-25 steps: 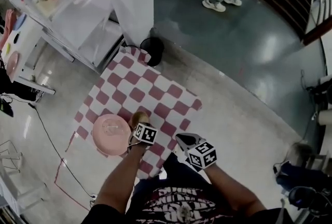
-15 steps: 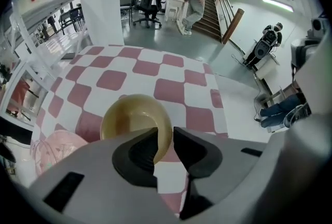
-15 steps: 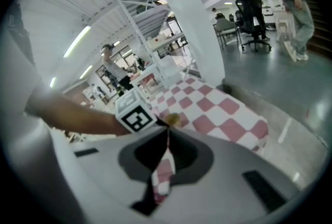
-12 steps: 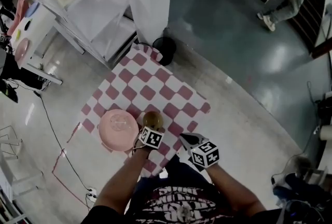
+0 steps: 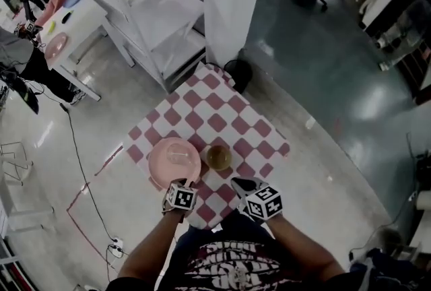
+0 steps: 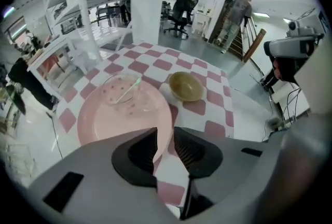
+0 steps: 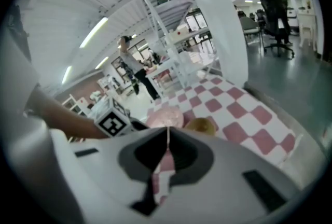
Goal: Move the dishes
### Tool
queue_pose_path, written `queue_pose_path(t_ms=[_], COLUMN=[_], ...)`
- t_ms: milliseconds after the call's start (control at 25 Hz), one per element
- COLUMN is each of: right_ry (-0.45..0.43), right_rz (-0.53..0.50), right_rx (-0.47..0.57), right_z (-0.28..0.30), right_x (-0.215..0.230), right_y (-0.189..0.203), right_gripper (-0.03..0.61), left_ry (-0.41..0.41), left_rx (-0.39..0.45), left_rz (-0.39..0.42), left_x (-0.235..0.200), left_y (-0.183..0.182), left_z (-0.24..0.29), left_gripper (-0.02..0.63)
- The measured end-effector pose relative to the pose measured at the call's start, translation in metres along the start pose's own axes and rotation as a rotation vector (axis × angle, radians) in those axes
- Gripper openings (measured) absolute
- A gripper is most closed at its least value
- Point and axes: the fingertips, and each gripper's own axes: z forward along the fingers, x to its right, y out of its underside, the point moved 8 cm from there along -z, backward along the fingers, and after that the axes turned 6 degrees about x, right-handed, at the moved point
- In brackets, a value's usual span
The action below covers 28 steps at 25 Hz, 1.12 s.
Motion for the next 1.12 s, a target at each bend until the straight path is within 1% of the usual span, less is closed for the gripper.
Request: queue_pose_path(t_ms=[120,240,480,640,800,880,1000,1120], right_ry=[-0.020,-0.028,-0.028,-0.007,0.027,0.046,0.074,0.103], right_rz=[-0.026,-0.041,-0.055,-0.043,-0.017,-0.003,0.025,0.063], right_rx=[-0.011,-0.015,-0.011,-0.012,0.000,0.005,0.015,0.025], right_z=[0.009,0.014,0.023,0.024,0.022,0.021,0.018,0.015], right_x=[-0.016,-0.028,-0.047,-0.053,-0.054,-0.054,-0.054,-0.055], right_y=[0.001,-0.001,-0.004,0.000,0.006,0.009,0.013,0.020], right_gripper=[0.035,0.035,0.037,0.035,0.035,0.035,0.035,0.035], left_ry=[-0.053,-0.090,-0.067,-0.051,-0.053,-0.056,-0.041,-0.038], left_rx=[-0.009,0.025,0.053,0.078,0.069,0.063,0.052,0.041], left_rz=[-0.062,-0.074,-0.068,-0.048,-0.043,-0.059,-0.113,-0.123], left_x=[-0.022,-0.034,-0.042,-0.047,-0.061,-0.070,-0.085,-0.102], left_y=[0.021,0.023,0.020,0.008,-0.004,-0.012,-0.024,-0.040], left_z=[-0.020,-0.034,-0.039,-0.037,-0.029,-0.026,-0.022,-0.018], left_gripper=[0.129,0.132,0.137,0.151,0.152,0.152,0.152,0.152])
